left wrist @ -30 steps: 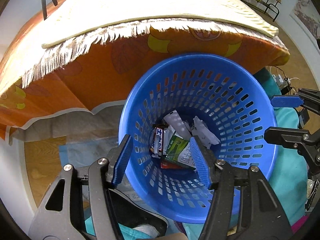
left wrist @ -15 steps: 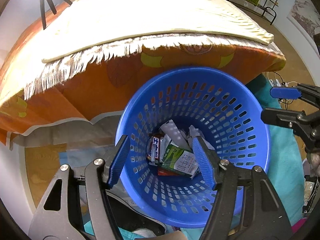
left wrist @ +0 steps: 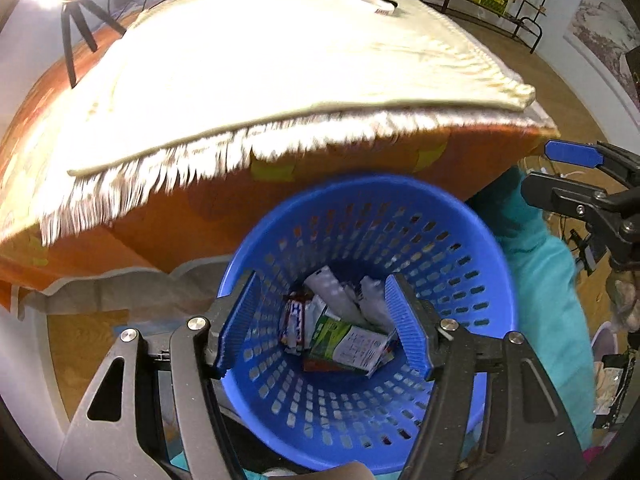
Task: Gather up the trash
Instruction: 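Move both tools back over the bed toward the wristband and hair tie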
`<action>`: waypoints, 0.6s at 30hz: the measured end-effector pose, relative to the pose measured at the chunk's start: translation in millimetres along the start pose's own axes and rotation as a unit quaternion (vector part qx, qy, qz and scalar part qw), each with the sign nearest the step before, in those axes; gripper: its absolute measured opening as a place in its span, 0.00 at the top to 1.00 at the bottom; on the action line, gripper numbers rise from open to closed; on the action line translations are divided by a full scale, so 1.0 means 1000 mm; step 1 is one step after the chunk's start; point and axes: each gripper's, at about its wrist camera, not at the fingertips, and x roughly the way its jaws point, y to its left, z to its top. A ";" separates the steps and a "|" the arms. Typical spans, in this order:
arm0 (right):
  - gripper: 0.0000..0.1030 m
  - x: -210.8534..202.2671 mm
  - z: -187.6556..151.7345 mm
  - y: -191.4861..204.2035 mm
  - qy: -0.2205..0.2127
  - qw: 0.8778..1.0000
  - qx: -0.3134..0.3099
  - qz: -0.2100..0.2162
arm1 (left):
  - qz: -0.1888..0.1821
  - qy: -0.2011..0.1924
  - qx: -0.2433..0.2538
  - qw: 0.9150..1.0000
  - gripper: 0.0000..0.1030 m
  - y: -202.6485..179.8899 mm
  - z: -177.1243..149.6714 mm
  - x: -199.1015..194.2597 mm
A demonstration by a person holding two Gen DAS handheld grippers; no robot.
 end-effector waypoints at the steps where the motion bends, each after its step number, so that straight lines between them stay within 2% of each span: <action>1: 0.02 -0.002 0.003 -0.003 -0.005 1.000 0.001 -0.002 | -0.002 -0.001 -0.001 1.000 0.35 0.000 0.004 -0.001; 11: 0.01 -0.018 0.041 -0.047 -0.072 0.997 0.016 -0.034 | -0.011 -0.016 -0.015 1.000 0.35 0.002 0.062 0.000; 18: 0.01 -0.020 0.088 -0.083 -0.105 0.993 0.018 -0.055 | -0.007 -0.040 -0.010 0.999 0.35 -0.002 0.121 0.008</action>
